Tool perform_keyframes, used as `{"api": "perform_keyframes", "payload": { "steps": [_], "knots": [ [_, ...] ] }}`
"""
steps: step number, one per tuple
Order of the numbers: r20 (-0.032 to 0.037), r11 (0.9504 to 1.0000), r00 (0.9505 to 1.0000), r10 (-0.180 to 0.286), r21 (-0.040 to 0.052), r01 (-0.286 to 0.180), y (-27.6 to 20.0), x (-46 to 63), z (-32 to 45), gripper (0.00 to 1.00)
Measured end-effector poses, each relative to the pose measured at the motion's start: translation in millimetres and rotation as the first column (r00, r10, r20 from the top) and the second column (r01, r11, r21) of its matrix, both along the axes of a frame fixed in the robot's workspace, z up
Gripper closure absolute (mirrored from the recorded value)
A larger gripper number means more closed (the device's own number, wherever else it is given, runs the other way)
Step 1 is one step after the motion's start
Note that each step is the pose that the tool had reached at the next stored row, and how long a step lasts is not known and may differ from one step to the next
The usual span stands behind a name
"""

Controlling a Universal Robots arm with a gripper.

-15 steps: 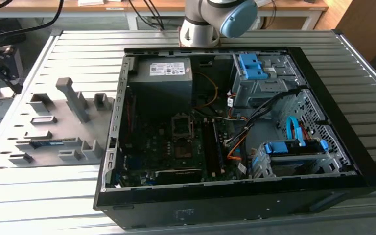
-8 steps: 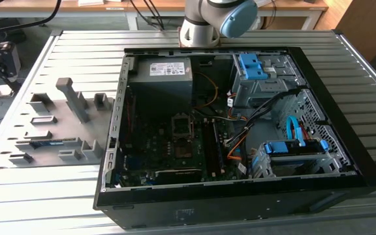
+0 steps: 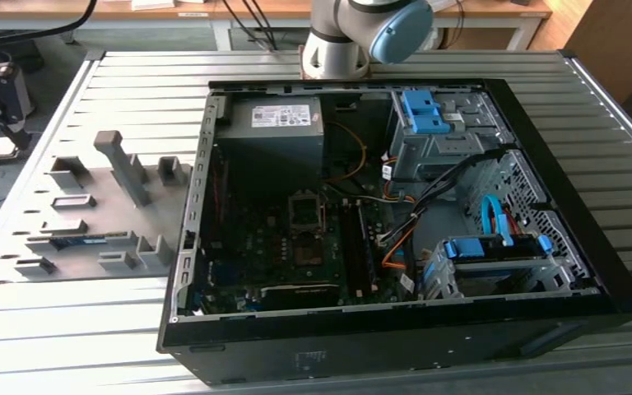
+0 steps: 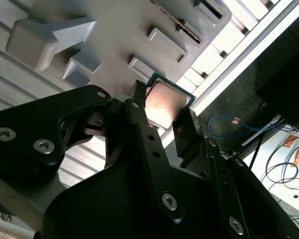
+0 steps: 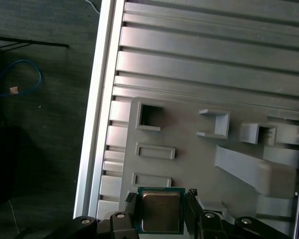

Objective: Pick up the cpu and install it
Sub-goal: 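Pick up the cpu and move it towards the insertion slot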

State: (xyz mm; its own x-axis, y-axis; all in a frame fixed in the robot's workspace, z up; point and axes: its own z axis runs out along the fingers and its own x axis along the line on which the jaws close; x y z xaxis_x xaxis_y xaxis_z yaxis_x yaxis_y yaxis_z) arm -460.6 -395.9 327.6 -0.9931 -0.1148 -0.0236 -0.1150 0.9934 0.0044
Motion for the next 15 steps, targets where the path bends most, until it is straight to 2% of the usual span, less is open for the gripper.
{"api": "perform_keyframes", "payload": {
  "steps": [15],
  "knots": [
    [-0.0001,1.0,1.0,0.0,0.0002,0.0,0.0,0.0,20.9,0.53]
  ]
}}
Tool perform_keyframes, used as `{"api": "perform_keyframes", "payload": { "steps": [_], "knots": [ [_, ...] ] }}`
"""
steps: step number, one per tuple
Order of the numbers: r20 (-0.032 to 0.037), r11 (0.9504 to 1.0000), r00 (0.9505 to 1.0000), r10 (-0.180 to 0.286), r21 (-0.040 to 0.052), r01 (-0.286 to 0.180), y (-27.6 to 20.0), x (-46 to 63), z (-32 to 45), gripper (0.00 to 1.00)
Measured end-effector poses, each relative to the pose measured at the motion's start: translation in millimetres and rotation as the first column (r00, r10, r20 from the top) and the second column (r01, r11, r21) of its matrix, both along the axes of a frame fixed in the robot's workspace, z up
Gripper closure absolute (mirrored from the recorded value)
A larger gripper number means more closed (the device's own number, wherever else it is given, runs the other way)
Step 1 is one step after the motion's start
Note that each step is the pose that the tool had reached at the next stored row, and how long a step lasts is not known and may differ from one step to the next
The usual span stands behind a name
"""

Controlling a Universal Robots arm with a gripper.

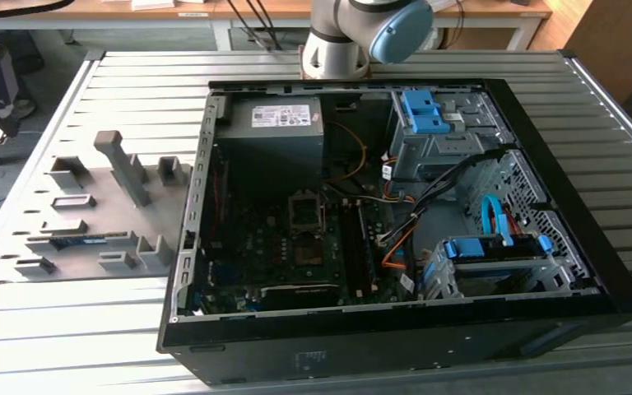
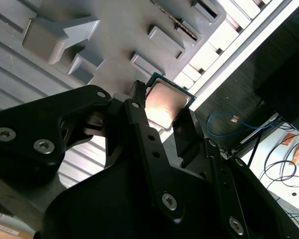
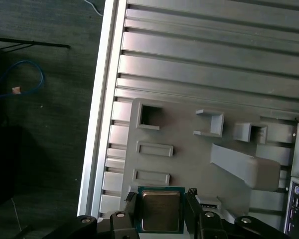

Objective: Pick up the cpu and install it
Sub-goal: 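Pick up the cpu and move it towards the insertion slot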

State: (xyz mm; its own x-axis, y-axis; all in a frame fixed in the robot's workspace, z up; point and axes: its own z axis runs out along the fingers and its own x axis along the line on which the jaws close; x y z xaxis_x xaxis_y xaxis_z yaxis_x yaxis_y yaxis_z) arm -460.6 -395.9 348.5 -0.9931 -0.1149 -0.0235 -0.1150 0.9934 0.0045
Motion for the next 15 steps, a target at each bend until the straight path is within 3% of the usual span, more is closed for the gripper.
{"api": "perform_keyframes", "payload": {
  "steps": [15],
  "knots": [
    [0.0001,1.0,1.0,0.0,0.0001,0.0,0.0,0.0,19.9,0.53]
  ]
}}
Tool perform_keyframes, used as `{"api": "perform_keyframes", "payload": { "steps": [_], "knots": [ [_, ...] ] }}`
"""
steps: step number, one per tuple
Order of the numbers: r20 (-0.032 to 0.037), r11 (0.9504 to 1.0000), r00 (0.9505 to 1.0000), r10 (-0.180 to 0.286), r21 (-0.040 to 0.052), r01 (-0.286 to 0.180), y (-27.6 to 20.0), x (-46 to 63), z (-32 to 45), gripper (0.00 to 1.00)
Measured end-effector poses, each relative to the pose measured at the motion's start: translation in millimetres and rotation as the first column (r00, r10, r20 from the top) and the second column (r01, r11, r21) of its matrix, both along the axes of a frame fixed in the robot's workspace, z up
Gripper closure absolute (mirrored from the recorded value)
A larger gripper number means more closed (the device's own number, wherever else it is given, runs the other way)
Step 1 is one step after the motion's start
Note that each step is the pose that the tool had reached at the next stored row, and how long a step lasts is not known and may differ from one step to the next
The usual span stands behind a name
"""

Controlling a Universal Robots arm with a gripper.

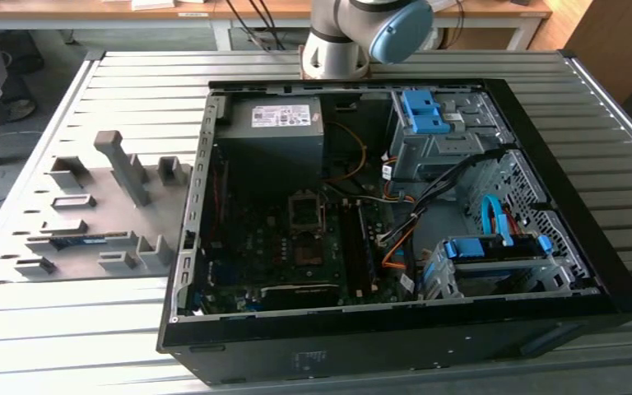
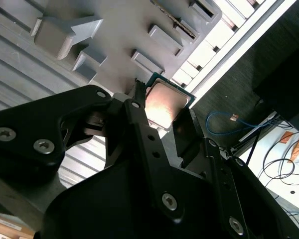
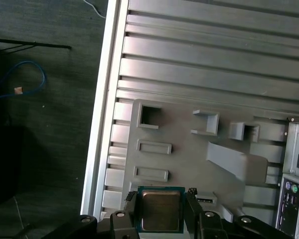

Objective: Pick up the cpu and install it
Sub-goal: 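Pick up the cpu and move it towards the insertion slot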

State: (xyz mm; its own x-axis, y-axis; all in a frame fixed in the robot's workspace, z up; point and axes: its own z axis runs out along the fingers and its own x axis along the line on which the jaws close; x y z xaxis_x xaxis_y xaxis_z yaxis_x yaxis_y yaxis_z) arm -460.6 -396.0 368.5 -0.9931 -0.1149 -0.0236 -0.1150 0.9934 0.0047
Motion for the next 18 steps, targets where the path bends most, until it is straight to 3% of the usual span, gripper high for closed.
{"api": "perform_keyframes", "payload": {
  "steps": [6,18],
  "knots": [
    [0.0,1.0,1.0,0.0,0.0,0.0,0.0,0.0,8.8,0.53],
    [-0.0001,1.0,1.0,0.0,0.0,0.0,0.0,0.1,9.5,0.53]
  ]
}}
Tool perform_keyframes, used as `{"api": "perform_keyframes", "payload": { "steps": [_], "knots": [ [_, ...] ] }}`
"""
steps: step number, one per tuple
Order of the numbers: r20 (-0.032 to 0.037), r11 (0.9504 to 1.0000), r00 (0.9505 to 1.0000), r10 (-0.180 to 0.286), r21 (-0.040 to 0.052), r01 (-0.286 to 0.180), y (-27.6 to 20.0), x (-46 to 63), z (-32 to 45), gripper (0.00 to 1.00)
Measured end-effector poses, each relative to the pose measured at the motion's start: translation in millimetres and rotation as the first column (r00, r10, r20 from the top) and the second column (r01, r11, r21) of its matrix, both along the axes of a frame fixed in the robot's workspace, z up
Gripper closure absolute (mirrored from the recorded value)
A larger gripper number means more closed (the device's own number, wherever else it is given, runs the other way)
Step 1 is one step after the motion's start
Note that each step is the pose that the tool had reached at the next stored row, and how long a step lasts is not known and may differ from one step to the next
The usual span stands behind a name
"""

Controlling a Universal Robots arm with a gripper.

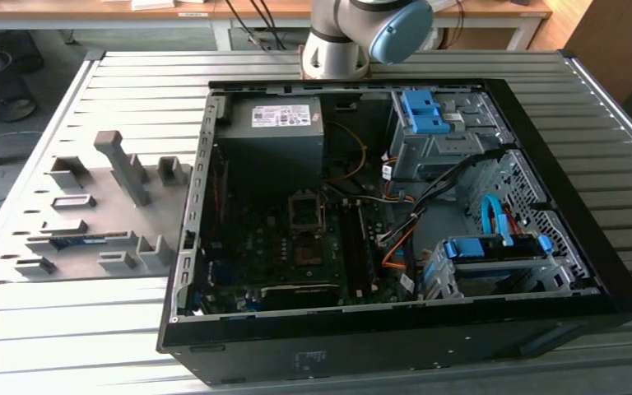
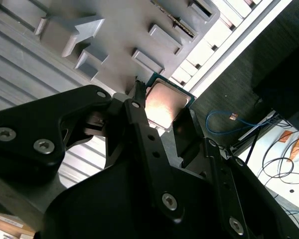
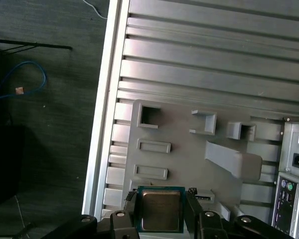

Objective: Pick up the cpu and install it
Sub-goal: 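Pick up the cpu and move it towards the insertion slot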

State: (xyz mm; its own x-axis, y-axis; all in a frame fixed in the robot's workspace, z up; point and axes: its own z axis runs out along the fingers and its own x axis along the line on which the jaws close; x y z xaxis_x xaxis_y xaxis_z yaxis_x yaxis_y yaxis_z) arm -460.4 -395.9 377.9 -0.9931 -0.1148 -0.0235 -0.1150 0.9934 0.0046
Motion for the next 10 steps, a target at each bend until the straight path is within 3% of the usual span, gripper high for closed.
{"api": "perform_keyframes", "payload": {
  "steps": [10],
  "knots": [
    [0.0001,1.0,1.0,0.0,0.0001,0.0,0.0,13.6,-0.1,0.53]
  ]
}}
